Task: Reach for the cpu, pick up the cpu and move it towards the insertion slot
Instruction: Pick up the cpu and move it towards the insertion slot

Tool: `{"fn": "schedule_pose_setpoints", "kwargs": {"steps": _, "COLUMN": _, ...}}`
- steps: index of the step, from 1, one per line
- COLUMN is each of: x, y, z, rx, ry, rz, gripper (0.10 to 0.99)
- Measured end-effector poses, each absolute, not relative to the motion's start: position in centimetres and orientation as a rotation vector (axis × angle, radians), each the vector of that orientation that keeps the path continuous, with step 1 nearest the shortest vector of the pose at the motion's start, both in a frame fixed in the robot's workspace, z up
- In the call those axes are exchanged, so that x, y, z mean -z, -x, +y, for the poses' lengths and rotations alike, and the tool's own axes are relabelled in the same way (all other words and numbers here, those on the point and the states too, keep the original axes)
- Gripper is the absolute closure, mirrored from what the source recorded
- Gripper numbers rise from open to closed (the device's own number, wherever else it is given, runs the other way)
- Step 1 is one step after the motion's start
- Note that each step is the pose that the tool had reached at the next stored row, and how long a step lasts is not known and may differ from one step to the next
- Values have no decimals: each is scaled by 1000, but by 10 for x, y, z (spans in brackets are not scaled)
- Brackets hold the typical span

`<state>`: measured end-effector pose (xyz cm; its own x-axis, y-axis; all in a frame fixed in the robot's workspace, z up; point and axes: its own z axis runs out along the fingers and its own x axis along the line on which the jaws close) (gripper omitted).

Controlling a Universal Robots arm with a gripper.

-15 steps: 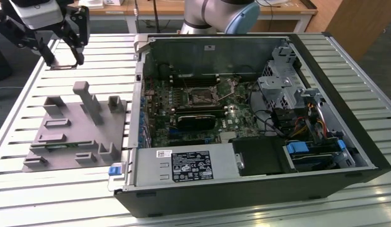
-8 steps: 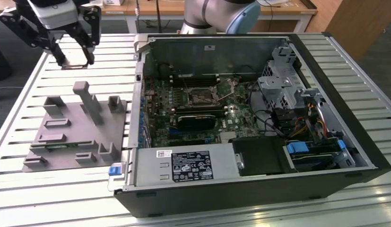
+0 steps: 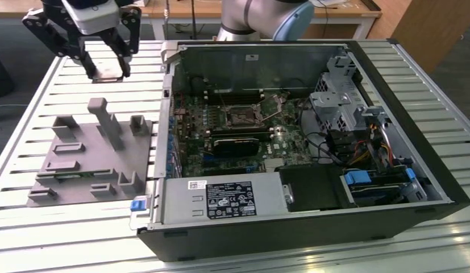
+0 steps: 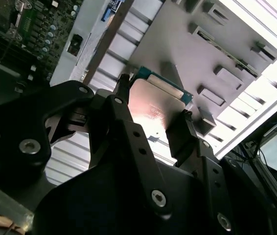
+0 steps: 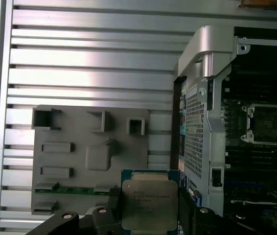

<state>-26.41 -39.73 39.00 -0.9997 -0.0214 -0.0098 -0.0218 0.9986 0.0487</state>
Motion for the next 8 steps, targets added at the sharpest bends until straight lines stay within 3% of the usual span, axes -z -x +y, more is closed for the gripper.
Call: {"fn": "schedule_pose_setpoints", "kwargs": {"steps": 8, "x": -390, "y": 231, "z": -397, "rx": -76, "ry": 34, "rz": 3129, "gripper": 541}}
